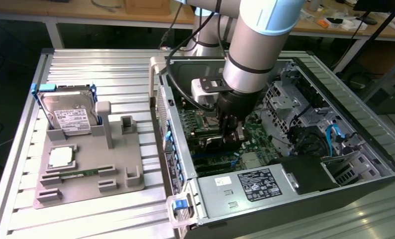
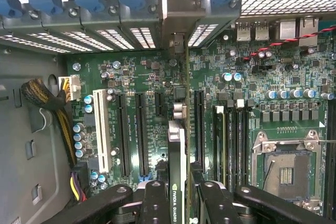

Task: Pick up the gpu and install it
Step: 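Insert the gpu into the slot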

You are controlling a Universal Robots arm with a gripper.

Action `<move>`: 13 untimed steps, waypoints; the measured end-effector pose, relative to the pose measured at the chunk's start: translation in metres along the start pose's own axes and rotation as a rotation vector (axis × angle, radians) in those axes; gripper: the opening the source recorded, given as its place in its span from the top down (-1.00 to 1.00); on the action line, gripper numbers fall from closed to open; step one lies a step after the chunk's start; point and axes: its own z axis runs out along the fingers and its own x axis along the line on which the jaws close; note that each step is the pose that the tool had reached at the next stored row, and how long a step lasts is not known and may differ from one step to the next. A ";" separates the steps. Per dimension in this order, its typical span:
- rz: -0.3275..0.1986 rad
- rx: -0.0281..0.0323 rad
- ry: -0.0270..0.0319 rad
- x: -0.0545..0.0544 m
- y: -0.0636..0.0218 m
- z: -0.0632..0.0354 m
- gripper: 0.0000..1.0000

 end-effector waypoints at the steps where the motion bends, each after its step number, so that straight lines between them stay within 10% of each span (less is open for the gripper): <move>1: 0.000 -0.0003 0.0004 0.000 0.0000 -0.0007 0.47; 13: 0.000 -0.0008 0.0011 0.000 0.0000 -0.0036 0.47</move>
